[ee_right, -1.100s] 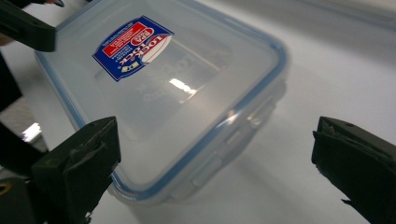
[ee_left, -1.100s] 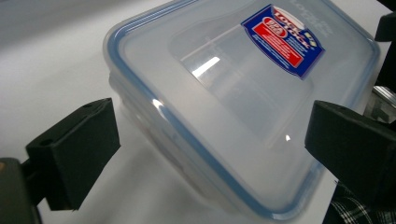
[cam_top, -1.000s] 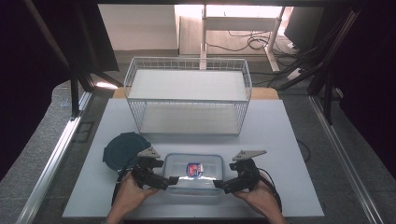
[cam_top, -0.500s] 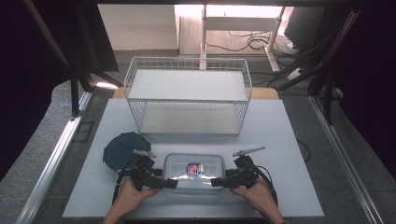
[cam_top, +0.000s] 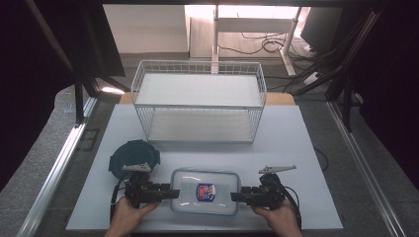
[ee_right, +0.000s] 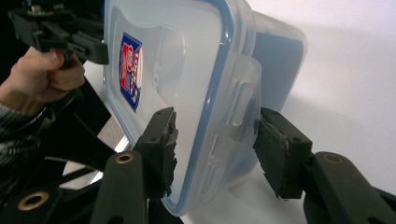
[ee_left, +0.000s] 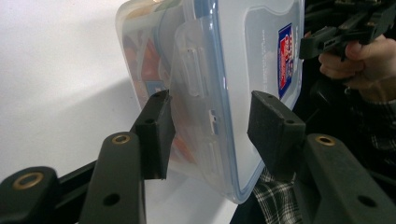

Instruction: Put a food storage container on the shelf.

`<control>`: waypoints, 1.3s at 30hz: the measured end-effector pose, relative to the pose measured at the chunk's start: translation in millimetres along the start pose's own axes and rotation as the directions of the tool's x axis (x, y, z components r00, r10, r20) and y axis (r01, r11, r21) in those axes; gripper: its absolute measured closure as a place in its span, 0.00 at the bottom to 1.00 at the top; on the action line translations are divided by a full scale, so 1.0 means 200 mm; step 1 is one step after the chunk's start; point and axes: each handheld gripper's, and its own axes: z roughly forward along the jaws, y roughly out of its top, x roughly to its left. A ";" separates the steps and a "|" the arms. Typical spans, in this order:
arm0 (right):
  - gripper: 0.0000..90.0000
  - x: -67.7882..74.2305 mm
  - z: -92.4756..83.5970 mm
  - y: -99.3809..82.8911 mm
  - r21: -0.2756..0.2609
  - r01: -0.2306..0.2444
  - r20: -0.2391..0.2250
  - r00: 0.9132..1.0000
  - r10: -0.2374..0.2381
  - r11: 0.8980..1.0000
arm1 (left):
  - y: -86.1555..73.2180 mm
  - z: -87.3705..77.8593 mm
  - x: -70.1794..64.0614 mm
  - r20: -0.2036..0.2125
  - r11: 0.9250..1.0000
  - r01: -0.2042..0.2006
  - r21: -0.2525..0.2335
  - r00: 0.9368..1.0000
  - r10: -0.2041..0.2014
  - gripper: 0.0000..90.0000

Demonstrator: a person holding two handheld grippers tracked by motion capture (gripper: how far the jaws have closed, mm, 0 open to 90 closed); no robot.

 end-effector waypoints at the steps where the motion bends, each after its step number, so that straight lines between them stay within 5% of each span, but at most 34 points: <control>1: 0.54 0.00 0.00 0.00 -0.008 -0.008 0.006 1.000 0.008 1.000 | 0.00 0.00 0.00 -0.001 1.000 0.001 -0.003 1.000 -0.001 0.57; 6: 0.54 0.02 0.00 -0.02 -0.053 -0.016 0.025 1.000 0.018 0.998 | 0.00 0.00 -0.01 -0.017 1.000 0.002 -0.022 1.000 -0.003 0.59; 9: 0.55 0.03 0.00 -0.02 -0.069 0.029 0.042 0.999 -0.026 0.997 | 0.00 0.00 -0.03 -0.035 0.999 -0.025 -0.020 0.999 0.024 0.59; 24: 0.55 0.05 -0.05 0.06 -0.116 0.105 0.042 0.994 -0.101 0.988 | 0.05 -0.05 -0.07 -0.050 0.991 -0.064 -0.114 0.997 0.059 0.60; 39: 0.55 0.12 -0.10 0.27 -0.163 0.163 0.033 0.987 -0.160 0.973 | 0.25 -0.20 -0.15 -0.094 0.976 -0.122 -0.178 0.990 0.106 0.60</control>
